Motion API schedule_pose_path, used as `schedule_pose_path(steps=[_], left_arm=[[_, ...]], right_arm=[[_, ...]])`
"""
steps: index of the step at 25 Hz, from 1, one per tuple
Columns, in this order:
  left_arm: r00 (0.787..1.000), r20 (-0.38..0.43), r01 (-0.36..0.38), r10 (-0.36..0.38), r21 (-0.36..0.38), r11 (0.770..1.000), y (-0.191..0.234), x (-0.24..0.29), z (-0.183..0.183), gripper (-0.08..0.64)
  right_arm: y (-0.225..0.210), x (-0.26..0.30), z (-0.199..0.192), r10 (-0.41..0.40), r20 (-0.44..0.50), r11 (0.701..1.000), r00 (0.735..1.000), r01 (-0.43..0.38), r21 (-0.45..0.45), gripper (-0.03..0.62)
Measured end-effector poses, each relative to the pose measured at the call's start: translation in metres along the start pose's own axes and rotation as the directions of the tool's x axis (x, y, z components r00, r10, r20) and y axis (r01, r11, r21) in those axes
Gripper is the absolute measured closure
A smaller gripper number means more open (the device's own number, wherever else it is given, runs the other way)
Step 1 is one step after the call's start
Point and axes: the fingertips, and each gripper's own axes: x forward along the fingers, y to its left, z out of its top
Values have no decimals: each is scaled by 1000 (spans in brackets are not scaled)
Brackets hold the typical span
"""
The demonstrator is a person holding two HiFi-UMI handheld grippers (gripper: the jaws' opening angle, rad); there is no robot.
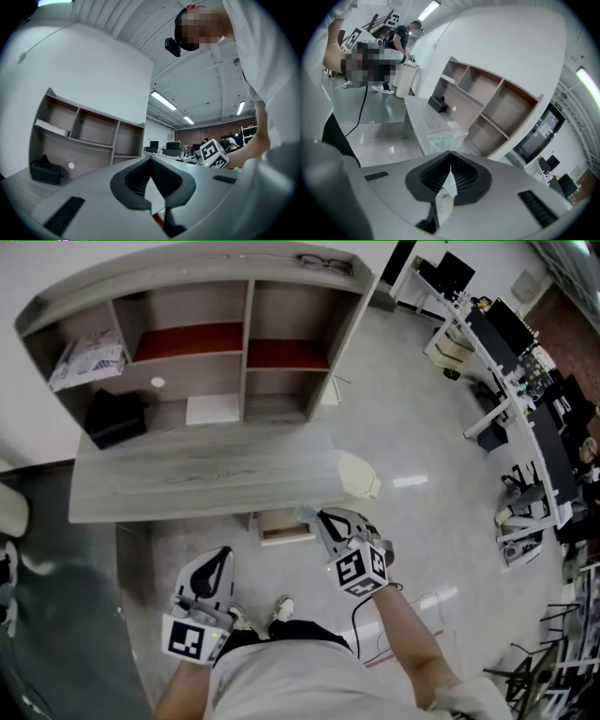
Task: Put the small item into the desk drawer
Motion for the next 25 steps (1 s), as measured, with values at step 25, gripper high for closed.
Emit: schedule_pose_path(steps=[25], left_arm=[[999, 45, -30, 27, 70, 997, -5, 15, 40, 543]], right_arm=[[-45, -93, 18, -87, 187, 972, 978, 42, 229, 565]])
